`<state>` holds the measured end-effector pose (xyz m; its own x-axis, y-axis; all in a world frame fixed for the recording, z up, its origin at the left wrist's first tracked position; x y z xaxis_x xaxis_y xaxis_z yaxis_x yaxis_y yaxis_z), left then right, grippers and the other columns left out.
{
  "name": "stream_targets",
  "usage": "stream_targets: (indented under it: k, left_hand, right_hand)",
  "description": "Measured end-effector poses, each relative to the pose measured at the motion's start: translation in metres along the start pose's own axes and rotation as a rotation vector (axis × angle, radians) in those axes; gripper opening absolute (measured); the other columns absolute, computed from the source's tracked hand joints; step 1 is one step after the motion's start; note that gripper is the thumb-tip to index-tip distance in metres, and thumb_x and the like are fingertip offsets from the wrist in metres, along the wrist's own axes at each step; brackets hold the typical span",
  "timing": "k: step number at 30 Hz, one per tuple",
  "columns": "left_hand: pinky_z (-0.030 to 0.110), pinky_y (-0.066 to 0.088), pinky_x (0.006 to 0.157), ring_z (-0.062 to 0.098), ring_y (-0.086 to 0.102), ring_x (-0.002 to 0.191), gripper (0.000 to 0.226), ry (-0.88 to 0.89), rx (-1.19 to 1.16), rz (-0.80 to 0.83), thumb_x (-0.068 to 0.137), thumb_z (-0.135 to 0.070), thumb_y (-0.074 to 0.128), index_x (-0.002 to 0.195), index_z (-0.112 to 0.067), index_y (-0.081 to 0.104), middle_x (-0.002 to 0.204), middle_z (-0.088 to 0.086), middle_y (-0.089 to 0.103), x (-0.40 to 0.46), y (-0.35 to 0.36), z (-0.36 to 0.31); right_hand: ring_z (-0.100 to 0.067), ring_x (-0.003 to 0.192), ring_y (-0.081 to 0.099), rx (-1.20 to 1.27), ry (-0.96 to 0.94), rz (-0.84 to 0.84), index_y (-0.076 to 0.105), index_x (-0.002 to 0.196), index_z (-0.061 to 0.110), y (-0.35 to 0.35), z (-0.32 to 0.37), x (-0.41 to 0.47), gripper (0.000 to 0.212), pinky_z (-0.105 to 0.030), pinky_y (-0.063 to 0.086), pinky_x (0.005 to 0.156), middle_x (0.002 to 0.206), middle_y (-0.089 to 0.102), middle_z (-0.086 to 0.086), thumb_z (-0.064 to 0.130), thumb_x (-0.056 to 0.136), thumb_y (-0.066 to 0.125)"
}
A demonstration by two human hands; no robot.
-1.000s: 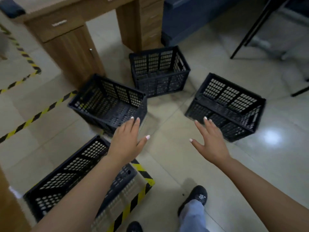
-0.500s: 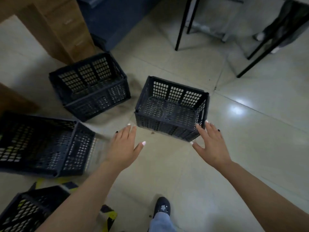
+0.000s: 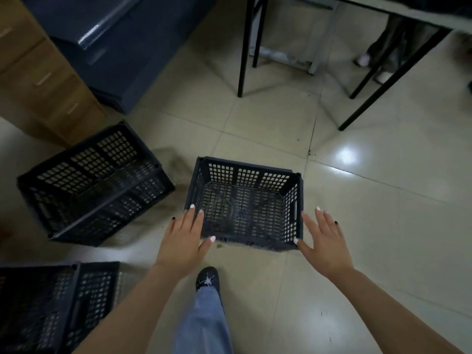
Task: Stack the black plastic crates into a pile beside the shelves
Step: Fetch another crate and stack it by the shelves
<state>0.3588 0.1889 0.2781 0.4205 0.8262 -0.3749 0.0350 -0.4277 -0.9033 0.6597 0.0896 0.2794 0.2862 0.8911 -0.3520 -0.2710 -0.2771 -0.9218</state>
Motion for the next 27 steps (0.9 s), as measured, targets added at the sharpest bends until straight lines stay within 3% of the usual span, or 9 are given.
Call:
stream_targets:
  k: [8,11,15,27]
  left_hand:
    - [0.042,0.01,0.118,0.024,0.008,0.147,0.097,0.025,0.025,0.089,0.072,-0.069,-0.006,0.153,-0.016,0.007,0.161,0.007,0.005,0.116,-0.015,0.035]
    - [0.043,0.012,0.117,0.025,0.011,0.147,0.087,0.024,0.046,0.098,0.085,-0.069,0.008,0.153,-0.014,0.01,0.161,0.009,0.008,0.15,-0.007,0.043]
    - [0.043,0.013,0.118,0.026,0.01,0.147,0.074,-0.01,0.05,0.117,0.095,-0.057,0.027,0.153,-0.014,0.01,0.161,0.01,0.009,0.197,0.024,0.052]
    - [0.047,0.006,0.118,0.03,-0.002,0.148,0.075,-0.16,0.136,0.192,0.092,-0.063,0.021,0.153,-0.02,0.008,0.162,0.008,-0.003,0.293,0.183,0.11]
  right_hand:
    - [-0.025,0.148,-0.006,0.008,0.131,0.102,0.001,0.152,0.029,0.023,0.001,0.087,0.07,-0.041,0.001,0.119,0.161,-0.005,-0.006,0.052,0.095,0.036]
    - [-0.027,0.148,-0.004,-0.014,0.156,0.138,0.002,0.152,0.029,0.037,-0.005,0.107,0.07,-0.042,0.002,0.119,0.161,-0.005,-0.008,0.051,0.095,0.037]
    - [-0.028,0.148,-0.003,-0.017,0.176,0.144,0.005,0.152,0.028,0.066,-0.017,0.137,0.069,-0.043,0.002,0.119,0.161,-0.004,-0.009,0.049,0.095,0.038]
    - [-0.031,0.147,-0.008,-0.082,0.236,0.118,0.007,0.152,0.027,0.204,-0.082,0.22,0.066,-0.045,0.005,0.119,0.16,-0.01,-0.01,0.043,0.097,0.038]
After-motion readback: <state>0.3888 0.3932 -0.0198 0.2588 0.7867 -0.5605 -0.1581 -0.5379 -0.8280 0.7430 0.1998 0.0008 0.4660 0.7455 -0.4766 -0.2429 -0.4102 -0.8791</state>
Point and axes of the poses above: each hand's wrist, its own x-axis towards the middle knuckle, its own y-axis out of the palm, z = x × y, the point moved 8 cm from there along x, towards the middle knuckle
